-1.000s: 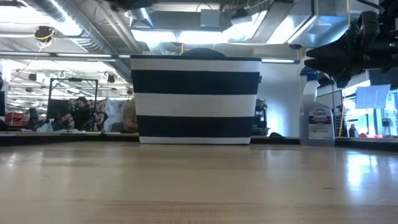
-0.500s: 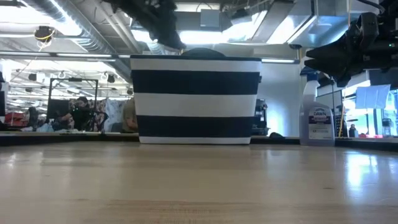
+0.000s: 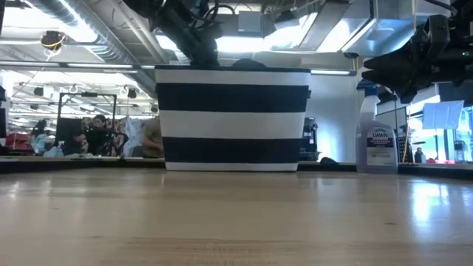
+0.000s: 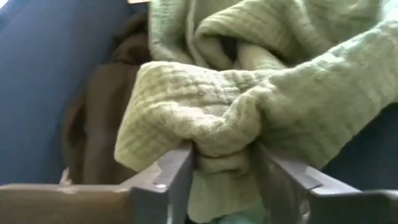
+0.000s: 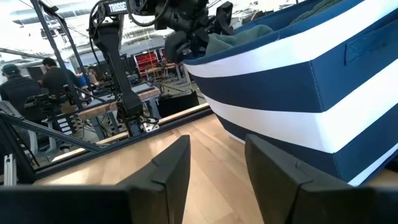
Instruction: Fold Laundry from Bin
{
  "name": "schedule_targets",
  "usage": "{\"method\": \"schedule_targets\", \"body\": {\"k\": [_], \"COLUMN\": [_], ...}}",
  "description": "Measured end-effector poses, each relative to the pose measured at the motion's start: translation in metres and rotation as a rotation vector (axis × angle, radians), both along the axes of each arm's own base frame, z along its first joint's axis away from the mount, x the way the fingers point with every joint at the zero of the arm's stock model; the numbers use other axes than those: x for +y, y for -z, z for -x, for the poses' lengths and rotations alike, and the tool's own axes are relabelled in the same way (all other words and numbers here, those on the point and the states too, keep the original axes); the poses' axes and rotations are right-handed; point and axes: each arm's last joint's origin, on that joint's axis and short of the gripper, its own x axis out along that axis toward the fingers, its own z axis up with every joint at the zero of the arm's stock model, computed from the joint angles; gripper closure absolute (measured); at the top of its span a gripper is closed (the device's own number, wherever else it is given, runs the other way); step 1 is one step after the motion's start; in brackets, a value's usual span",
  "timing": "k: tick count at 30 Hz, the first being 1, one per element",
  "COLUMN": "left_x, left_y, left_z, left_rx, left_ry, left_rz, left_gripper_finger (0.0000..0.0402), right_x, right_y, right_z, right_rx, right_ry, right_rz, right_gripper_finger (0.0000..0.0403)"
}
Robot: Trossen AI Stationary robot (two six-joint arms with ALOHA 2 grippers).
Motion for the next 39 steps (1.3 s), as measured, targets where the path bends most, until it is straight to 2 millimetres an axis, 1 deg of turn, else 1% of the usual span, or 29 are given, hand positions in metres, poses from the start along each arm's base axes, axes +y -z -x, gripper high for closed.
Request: {"method": "schedule_targets", "body": {"k": [4,7,8,12,14,18,20,26,32,34,36,39], "left_x": [0.001,-0.001,-0.003,-0.012,-0.02,-0.041,-0.051,-0.087,-0.114,-0.121,-0.129,-0.139], "left_y": [-0.004,-0.008,-0.01,-0.018,-0.028,-0.066,-0.089,-0.167,-0.233,-0.253,-0.268,-0.282], "left_z": [-0.003,-0.008,-0.01,-0.016,-0.017,-0.008,0.0,0.028,0.056,0.068,0.078,0.089], "left_rx": [-0.058,-0.103,-0.122,-0.182,-0.239,-0.396,-0.46,-0.684,-0.88,-0.947,-1.003,-1.067], "left_ry": [0.002,0.011,0.018,0.047,0.069,0.11,0.129,0.199,0.248,0.262,0.275,0.312], "left_rz": [-0.012,-0.036,-0.044,-0.077,-0.108,-0.187,-0.217,-0.313,-0.383,-0.406,-0.421,-0.399], "left_gripper_finger": [0.0326,0.0376,0.0387,0.0391,0.0392,0.0395,0.0395,0.0394,0.0394,0.0394,0.0394,0.0394], "right_x": [0.0,0.0,0.0,0.0,0.0,0.0,0.0,0.0,0.0,0.0,0.0,0.0], "right_y": [0.0,0.0,0.0,0.0,-0.001,-0.006,-0.007,-0.012,-0.018,-0.02,-0.02,-0.021], "right_z": [0.0,0.0,0.0,0.0,0.0,0.001,0.001,0.002,0.003,0.004,0.004,0.004], "right_rx": [0.0,0.001,0.001,0.0,-0.007,-0.059,-0.078,-0.128,-0.193,-0.214,-0.217,-0.217], "right_ry": [0.0,0.0,0.0,-0.004,-0.004,-0.009,-0.009,-0.008,-0.007,-0.007,-0.006,-0.006], "right_rz": [0.0,0.003,0.003,0.002,0.001,0.001,0.004,0.008,0.008,0.009,0.009,0.01], "right_gripper_finger": [0.0251,0.0251,0.0251,0.0251,0.0251,0.0251,0.0251,0.0251,0.0251,0.0251,0.0251,0.0251]}}
